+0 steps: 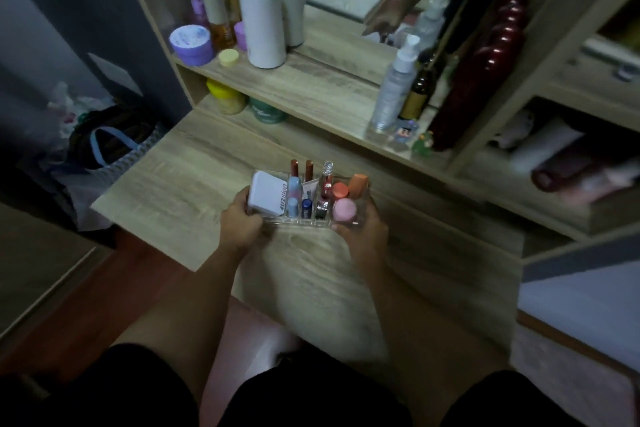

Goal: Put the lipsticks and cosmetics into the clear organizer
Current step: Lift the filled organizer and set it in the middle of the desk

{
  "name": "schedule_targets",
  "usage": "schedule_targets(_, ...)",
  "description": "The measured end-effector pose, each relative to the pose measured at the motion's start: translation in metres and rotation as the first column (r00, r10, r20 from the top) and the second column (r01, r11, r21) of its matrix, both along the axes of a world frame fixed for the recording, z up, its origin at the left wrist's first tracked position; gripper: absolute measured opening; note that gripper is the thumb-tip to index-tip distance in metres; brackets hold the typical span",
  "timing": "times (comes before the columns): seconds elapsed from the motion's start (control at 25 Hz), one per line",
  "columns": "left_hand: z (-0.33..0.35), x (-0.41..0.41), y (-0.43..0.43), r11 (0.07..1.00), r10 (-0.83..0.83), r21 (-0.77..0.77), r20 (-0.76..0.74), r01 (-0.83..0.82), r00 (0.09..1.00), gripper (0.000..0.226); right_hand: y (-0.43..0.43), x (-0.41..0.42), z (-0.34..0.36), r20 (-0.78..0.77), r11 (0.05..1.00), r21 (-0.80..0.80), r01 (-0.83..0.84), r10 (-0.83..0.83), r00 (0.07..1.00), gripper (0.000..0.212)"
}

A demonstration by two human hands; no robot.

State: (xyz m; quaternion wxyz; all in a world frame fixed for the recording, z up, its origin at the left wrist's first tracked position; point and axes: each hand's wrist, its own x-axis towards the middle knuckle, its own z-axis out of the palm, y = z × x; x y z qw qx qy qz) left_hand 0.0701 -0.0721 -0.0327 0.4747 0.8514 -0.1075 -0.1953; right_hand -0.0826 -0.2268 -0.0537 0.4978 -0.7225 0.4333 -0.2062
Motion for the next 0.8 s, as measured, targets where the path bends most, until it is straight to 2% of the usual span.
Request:
schedule_targets(0.08,0.001,-0.014,-0.014,0.998,-0.06,-0.005,-0.018,0.06,0.998,0.069,0.001,-0.021,-0.001,0.016,0.998,0.035,0.059,-0.059,0.998,0.09)
schedule_targets(0.2,0.001,-0.034,-0.036,0.987,-0.16,0.013,-0.04,0.16,0.986,0.06,-0.005,-0.053,-0.009,-0.052,0.986,0.0,0.168,-0.168,0.984,0.091)
schedule_targets(0.28,0.001,-0.047,-0.048,0.974,-0.215,0.071,-0.013,0.215,0.977,0.058,-0.009,-0.075,-0.01,-0.115,0.977,0.057,0.204,-0.197,0.974,0.079)
schedule_targets(0.36,0.002,-0.058,-0.06,0.961,-0.267,0.064,-0.034,0.269,0.963,0.057,-0.011,-0.095,-0.006,-0.182,0.962,0.119,0.246,-0.223,0.958,0.065)
schedule_targets(0.56,0.002,-0.076,-0.087,0.924,-0.379,0.022,-0.066,0.382,0.923,0.058,-0.022,-0.121,0.003,-0.23,0.94,0.084,0.331,-0.305,0.924,0.05)
schedule_targets(0.64,0.002,-0.081,-0.097,0.913,-0.406,0.016,-0.072,0.408,0.911,0.057,-0.026,-0.13,0.003,-0.264,0.94,0.063,0.334,-0.307,0.914,0.049)
schedule_targets(0.8,0.0,-0.084,-0.107,0.894,-0.447,-0.005,-0.094,0.448,0.89,0.059,-0.031,-0.137,0.003,-0.234,0.922,0.049,0.384,-0.363,0.902,0.05)
